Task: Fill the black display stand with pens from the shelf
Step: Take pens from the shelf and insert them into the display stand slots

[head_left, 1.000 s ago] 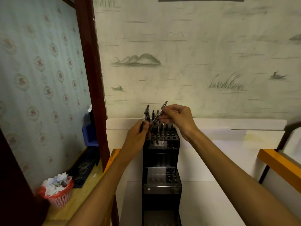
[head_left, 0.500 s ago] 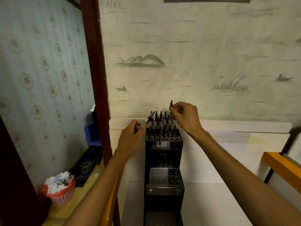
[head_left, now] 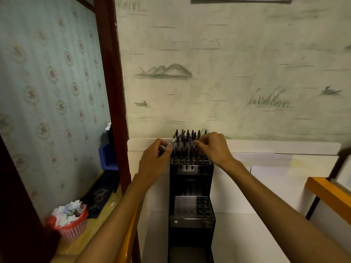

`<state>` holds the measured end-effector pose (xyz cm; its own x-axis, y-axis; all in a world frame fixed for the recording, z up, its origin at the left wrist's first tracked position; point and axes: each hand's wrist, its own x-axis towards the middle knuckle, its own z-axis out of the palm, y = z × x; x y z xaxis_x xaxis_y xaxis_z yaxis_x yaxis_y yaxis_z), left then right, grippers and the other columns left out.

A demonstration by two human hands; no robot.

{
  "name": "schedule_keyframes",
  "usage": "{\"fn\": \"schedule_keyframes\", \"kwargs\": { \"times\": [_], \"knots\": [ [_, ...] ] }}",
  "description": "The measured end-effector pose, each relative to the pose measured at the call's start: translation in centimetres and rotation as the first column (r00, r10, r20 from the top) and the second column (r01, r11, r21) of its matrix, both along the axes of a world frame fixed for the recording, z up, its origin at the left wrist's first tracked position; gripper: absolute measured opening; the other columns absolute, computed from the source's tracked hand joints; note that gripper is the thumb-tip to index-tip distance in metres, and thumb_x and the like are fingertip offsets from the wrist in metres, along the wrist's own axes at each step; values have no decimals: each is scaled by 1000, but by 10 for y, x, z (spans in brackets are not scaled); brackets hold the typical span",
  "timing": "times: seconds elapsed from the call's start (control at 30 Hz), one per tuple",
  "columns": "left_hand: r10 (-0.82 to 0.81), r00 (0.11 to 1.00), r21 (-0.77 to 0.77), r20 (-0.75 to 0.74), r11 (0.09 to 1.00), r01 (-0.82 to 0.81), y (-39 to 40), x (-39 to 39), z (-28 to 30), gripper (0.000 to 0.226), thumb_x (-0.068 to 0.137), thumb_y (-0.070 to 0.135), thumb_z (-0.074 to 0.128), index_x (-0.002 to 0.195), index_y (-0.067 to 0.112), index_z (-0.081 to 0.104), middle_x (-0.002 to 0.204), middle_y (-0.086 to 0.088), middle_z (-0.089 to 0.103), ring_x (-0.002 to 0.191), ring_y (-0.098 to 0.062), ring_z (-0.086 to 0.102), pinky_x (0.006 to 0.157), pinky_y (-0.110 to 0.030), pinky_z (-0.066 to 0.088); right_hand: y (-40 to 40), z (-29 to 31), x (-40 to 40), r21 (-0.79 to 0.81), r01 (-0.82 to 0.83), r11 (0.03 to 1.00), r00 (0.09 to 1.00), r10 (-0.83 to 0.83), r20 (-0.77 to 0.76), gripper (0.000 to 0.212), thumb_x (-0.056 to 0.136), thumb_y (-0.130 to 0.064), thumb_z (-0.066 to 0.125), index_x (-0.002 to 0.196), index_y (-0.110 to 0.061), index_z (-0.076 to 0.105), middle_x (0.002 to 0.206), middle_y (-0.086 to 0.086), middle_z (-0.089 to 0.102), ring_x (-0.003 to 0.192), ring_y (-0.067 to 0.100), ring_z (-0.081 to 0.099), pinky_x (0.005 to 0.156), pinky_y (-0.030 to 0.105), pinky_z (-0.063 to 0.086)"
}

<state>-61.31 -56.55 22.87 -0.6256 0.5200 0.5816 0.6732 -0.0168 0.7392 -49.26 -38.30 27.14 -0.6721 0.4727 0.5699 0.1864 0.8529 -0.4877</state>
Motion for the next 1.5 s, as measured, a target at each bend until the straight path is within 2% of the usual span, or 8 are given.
{"fn": "schedule_keyframes", "kwargs": {
  "times": [0.1, 0.17, 0.3, 0.67, 0.87, 1.07, 1.3, 1.5],
  "knots": [
    [-13, 1000, -2, 15, 1000, 13, 3, 3, 3, 9, 99, 36, 57, 92, 30, 58, 75, 24, 60, 64, 0, 54, 59, -20, 42, -1, 1, 3, -53, 11, 999, 1000, -11, -1, 33, 91, -35, 69, 67, -13, 75, 57, -1, 69, 53, 9, 66, 72, 24, 53],
    [-17, 999, 6, 40, 1000, 17, 5, 5, 5, 10, 98, 32, 58, 90, 27, 60, 73, 20, 60, 64, 0, 54, 61, -22, 44, -5, 2, 7, -220, -86, 972, 994, 68, -89, 30, 93, -30, 68, 69, -12, 74, 58, 1, 70, 50, 15, 68, 62, 26, 55],
    [-30, 997, -19, 65, 999, 31, 9, 11, 9, 14, 98, 32, 57, 91, 23, 64, 77, 5, 62, 67, -6, 55, 68, -33, 49, -15, 10, 13, -549, -381, 744, 923, 277, -267, 16, 90, -17, 71, 98, -3, 75, 82, 11, 76, 74, 28, 74, 68, 32, 62],
    [-44, 999, -117, 3, 992, 44, 13, 27, 13, 11, 99, 31, 58, 96, 23, 65, 83, 2, 66, 76, -14, 62, 69, -32, 53, -23, 10, 14, -673, -508, 538, 854, 215, -473, 18, 94, -11, 65, 101, 5, 67, 91, 18, 75, 82, 34, 75, 69, 32, 61],
    [102, 964, -201, -246, 968, -154, -3, 18, 15, 15, 93, 35, 63, 105, 28, 66, 102, 7, 64, 93, -13, 59, 87, -39, 51, -3, 13, 17, -617, -330, 714, 885, 7, -465, 9, 94, -12, 65, 95, -4, 68, 82, 19, 73, 66, 27, 73, 63, 33, 61],
    [142, 896, -253, -421, 930, -266, -12, 13, 16, 26, 93, 46, 59, 116, 32, 62, 112, 7, 63, 107, -14, 55, 95, -41, 42, 8, 14, 13, -312, -53, 949, 912, -81, -402, 11, 95, -26, 63, 98, -18, 69, 77, -4, 72, 68, 14, 72, 77, 43, 61],
    [135, 896, -287, -424, 918, -274, -14, 14, 14, 27, 93, 46, 59, 116, 32, 62, 110, 8, 62, 105, -14, 55, 94, -39, 39, 5, 15, 11, -72, 19, 997, 955, -39, -293, 17, 95, -31, 63, 99, -17, 72, 76, -9, 70, 71, 6, 67, 78, 39, 57],
    [125, 900, -312, -419, 911, -271, -15, 14, 13, 28, 93, 45, 59, 116, 31, 62, 109, 8, 62, 104, -14, 55, 93, -39, 40, 4, -1, 8, 17, 39, 999, 997, -38, -67, 25, 92, -31, 69, 102, -9, 76, 89, 5, 76, 82, 18, 70, 85, 38, 56]
  ]
}}
